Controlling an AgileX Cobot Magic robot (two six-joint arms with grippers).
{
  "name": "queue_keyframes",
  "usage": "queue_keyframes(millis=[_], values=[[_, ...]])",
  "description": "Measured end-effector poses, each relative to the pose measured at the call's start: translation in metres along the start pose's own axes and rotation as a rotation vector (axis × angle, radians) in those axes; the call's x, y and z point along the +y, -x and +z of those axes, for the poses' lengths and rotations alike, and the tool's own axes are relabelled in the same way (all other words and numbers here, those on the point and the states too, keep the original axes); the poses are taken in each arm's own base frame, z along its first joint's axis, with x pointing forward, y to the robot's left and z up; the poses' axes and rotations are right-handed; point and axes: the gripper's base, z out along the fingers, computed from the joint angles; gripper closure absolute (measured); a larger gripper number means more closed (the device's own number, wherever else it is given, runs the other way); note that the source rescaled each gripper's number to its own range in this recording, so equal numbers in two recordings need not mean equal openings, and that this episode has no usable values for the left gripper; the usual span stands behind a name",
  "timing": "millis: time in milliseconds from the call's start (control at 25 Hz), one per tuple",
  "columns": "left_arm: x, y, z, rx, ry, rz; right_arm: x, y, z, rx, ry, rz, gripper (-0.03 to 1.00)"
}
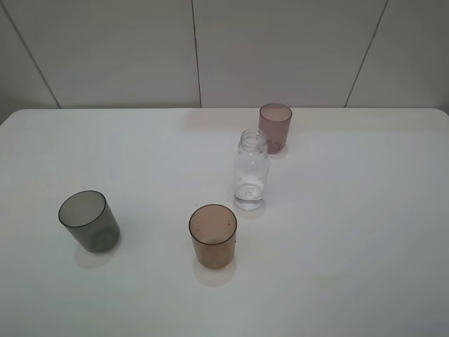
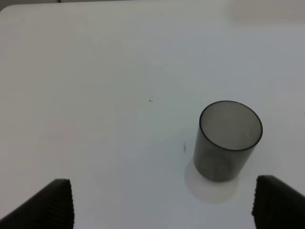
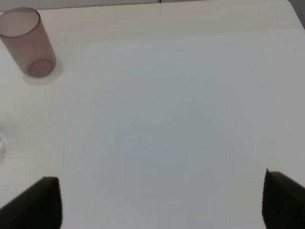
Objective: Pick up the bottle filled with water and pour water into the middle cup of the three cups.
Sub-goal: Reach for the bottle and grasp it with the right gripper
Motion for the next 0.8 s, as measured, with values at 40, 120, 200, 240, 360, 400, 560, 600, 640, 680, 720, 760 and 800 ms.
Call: queue_keyframes(millis=[40,120,200,240,360,400,560,600,640,680,720,760,800], values=[[0.0,0.0,0.0,0.0,0.0,0.0,0.002,0.009,0.005,-0.003,0.013,0.009,0.13],[0.0,0.0,0.0,0.0,0.0,0.0,0.005,0.026,0.021,-0.019,0.037,0.028,0.13],[0.0,0.0,0.0,0.0,0.0,0.0,0.007,0.039,0.038,-0.04,0.054,0.028,0.13],[0.0,0.0,0.0,0.0,0.0,0.0,0.01,0.045,0.047,-0.054,0.068,0.02,0.13],[0.0,0.0,0.0,0.0,0.0,0.0,0.024,0.059,0.07,-0.1,0.138,-0.024,0.13],[0.0,0.0,0.0,0.0,0.0,0.0,0.03,0.062,0.078,-0.099,0.163,-0.043,0.13],[0.0,0.0,0.0,0.0,0.0,0.0,0.06,0.065,0.108,-0.093,0.263,-0.172,0.13],[0.0,0.0,0.0,0.0,0.0,0.0,0.067,0.064,0.116,-0.087,0.281,-0.214,0.13],[0.0,0.0,0.0,0.0,0.0,0.0,0.074,0.064,0.122,-0.092,0.299,-0.253,0.13],[0.0,0.0,0.0,0.0,0.0,0.0,0.08,0.063,0.129,-0.091,0.312,-0.284,0.13],[0.0,0.0,0.0,0.0,0.0,0.0,0.086,0.061,0.137,-0.084,0.326,-0.309,0.13],[0.0,0.0,0.0,0.0,0.0,0.0,0.092,0.058,0.143,-0.072,0.339,-0.331,0.13],[0.0,0.0,0.0,0.0,0.0,0.0,0.098,0.054,0.15,-0.047,0.353,-0.343,0.13]])
